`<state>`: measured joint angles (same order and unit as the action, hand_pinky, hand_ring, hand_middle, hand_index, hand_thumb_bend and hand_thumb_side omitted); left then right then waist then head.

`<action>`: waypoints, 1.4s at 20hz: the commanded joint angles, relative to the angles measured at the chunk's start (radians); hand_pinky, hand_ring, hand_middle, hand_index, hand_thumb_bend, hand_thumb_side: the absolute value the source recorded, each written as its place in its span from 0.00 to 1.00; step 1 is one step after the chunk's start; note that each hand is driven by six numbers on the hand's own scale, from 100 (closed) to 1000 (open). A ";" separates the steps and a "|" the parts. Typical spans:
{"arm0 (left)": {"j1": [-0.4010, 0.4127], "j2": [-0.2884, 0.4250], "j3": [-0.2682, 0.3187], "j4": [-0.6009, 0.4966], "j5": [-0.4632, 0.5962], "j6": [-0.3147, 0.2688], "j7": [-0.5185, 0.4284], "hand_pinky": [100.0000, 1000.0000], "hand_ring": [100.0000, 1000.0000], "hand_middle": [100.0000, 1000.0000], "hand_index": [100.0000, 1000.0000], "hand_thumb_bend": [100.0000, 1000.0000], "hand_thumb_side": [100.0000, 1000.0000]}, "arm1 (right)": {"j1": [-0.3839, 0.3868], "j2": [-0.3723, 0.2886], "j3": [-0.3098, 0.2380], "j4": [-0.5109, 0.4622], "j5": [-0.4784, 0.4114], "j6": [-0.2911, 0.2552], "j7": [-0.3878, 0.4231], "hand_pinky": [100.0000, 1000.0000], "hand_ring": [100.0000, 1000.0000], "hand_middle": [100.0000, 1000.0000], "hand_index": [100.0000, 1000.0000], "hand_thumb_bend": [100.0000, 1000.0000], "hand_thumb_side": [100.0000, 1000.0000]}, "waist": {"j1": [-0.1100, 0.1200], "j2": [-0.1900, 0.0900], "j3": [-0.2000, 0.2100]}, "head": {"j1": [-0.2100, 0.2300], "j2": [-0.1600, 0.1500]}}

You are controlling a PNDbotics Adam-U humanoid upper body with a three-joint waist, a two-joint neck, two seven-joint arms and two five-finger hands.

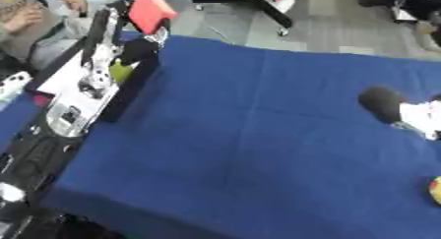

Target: Pick up the objects with one hand, pass them to the other hand, and then place them into the box on the other side of the table.

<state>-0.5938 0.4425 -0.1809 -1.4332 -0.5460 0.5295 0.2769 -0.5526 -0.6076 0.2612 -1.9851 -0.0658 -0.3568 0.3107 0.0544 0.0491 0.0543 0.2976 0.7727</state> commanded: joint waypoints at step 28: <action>0.017 0.106 0.214 0.316 -0.254 0.298 -0.065 0.90 0.89 0.72 0.88 0.86 0.62 | 0.027 -0.029 0.005 -0.015 0.033 0.026 0.013 0.86 1.00 1.00 0.90 0.32 0.44 | 0.002 -0.018 -0.005 | 0.008 -0.003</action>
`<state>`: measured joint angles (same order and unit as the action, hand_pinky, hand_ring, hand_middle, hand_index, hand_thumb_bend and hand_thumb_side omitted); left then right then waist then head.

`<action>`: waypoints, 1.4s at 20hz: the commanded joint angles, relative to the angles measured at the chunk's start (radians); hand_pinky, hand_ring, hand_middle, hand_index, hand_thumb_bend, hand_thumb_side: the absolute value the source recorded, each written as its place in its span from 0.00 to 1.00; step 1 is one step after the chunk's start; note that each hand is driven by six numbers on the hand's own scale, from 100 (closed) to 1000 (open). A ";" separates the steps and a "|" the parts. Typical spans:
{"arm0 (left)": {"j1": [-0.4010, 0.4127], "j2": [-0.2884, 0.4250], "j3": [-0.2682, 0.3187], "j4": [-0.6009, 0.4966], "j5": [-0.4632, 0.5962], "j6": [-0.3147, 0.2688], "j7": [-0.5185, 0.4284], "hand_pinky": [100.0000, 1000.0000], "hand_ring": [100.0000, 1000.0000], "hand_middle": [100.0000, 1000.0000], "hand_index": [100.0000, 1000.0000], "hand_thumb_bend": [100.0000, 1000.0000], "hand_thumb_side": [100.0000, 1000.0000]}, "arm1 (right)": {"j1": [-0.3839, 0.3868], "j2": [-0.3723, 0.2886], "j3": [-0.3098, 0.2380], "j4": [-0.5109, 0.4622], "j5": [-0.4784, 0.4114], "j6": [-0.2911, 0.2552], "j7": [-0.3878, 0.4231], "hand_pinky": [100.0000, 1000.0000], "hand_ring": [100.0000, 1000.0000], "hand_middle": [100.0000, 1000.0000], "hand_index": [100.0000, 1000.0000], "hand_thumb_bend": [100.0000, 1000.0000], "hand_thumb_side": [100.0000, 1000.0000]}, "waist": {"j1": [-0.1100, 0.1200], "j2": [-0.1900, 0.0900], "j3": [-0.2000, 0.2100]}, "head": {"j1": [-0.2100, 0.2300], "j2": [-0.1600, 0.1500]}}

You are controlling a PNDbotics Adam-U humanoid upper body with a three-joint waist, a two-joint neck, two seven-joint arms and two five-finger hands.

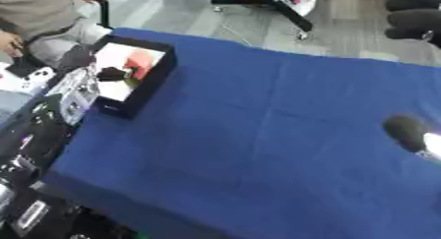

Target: Pick up the objects with one hand, pass them to the other hand, and then place them into the box on the other side of the table.

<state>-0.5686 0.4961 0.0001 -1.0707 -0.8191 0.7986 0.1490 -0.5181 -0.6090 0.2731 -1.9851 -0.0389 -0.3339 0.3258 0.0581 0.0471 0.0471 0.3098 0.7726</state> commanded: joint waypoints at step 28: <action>0.133 -0.185 -0.146 -0.929 0.839 -0.709 0.007 0.94 0.90 0.65 0.83 0.63 0.64 | 0.130 -0.062 -0.103 0.175 0.172 0.094 -0.083 0.87 1.00 1.00 0.89 0.30 0.38 | -0.051 0.004 -0.040 | -0.309 -0.003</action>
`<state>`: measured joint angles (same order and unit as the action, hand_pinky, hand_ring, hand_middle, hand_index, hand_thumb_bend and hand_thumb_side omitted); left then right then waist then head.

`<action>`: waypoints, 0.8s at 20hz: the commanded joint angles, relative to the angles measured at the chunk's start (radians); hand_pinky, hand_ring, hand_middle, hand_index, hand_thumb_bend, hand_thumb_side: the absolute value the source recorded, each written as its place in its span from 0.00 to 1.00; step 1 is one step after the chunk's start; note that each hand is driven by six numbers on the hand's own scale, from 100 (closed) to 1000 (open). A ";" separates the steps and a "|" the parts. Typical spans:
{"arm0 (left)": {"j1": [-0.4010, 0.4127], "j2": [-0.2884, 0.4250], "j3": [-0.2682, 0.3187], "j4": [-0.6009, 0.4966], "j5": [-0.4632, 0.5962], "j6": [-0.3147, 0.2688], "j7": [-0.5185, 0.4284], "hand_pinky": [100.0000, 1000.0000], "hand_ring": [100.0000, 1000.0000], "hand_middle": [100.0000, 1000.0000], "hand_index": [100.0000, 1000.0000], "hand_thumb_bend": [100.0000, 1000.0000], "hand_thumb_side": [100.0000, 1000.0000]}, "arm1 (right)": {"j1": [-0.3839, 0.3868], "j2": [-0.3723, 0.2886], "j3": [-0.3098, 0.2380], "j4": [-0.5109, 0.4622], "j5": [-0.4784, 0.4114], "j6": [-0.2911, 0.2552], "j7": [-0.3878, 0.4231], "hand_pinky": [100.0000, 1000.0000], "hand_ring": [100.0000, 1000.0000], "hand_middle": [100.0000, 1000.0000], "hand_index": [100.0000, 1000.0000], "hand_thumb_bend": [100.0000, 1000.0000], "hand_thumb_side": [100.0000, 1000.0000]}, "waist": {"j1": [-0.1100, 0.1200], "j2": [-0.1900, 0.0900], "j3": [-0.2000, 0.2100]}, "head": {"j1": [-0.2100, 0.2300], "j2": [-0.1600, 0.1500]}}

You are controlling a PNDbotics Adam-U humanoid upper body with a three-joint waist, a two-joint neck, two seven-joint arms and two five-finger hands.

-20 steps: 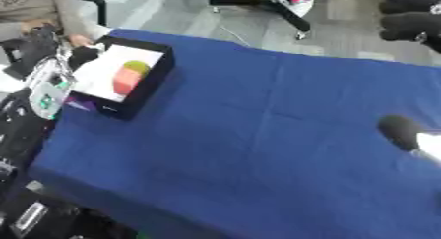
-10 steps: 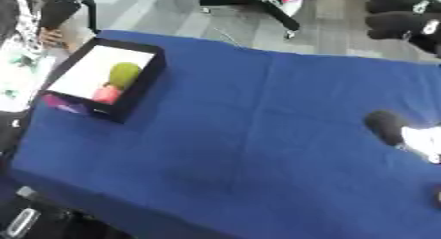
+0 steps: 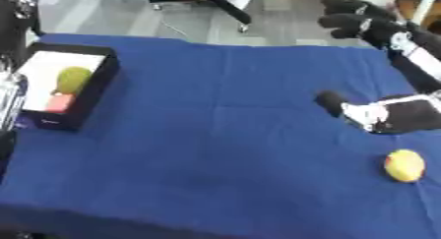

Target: Pick up the objects with one hand, pass them to the other hand, and then place them into the box on the other side of the table.

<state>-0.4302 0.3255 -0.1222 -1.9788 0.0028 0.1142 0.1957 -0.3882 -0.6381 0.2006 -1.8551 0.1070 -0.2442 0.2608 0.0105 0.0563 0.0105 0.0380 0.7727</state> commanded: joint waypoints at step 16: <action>0.079 -0.094 -0.089 -0.021 0.018 -0.056 -0.150 0.94 0.90 0.63 0.81 0.61 0.66 | 0.098 -0.009 -0.102 0.400 0.220 0.006 0.003 0.87 1.00 1.00 0.89 0.29 0.35 | -0.013 -0.003 -0.005 | -0.121 -0.003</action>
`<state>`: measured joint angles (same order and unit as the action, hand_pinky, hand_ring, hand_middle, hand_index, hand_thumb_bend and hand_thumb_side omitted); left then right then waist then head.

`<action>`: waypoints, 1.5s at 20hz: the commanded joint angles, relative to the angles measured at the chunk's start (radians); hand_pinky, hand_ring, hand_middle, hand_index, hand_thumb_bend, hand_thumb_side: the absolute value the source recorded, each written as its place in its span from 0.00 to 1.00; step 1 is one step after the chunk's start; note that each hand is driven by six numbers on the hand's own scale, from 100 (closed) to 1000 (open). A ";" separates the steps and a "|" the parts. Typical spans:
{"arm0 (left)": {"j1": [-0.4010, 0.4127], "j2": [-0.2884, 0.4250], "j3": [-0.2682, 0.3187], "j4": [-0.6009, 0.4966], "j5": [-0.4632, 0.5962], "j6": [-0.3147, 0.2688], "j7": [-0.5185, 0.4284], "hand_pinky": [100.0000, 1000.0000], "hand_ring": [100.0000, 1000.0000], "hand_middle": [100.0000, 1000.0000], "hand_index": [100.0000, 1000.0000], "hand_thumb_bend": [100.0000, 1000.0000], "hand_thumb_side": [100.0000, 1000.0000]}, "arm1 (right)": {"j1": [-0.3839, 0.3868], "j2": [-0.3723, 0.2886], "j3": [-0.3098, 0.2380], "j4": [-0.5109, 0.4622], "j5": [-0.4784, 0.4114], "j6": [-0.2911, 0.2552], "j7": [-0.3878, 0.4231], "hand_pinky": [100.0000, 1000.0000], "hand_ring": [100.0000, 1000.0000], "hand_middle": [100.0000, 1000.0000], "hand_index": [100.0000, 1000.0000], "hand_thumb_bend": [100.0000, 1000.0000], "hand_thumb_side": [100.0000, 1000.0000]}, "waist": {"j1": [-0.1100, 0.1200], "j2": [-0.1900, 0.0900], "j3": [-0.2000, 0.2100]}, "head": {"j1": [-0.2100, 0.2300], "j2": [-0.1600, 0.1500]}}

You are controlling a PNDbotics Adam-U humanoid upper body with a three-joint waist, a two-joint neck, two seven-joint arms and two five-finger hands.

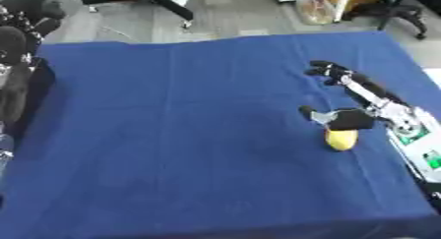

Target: Pick up the objects with one hand, pass them to the other hand, and then place them into the box on the other side of the table.

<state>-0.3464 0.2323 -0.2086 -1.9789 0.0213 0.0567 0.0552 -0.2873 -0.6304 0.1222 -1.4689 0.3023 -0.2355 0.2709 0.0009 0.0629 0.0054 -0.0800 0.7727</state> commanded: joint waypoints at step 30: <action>0.022 -0.022 -0.005 -0.021 -0.015 0.019 -0.022 0.95 0.90 0.63 0.82 0.59 0.69 | 0.081 0.003 -0.062 0.090 0.182 0.045 -0.011 0.80 1.00 1.00 0.79 0.00 0.00 | -0.009 -0.006 0.001 | 0.010 -0.003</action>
<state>-0.3163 0.2095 -0.2146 -1.9789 0.0088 0.0756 0.0329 -0.2017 -0.6050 0.0740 -1.3754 0.4742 -0.1954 0.2603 -0.0060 0.0629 0.0064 -0.0711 0.7727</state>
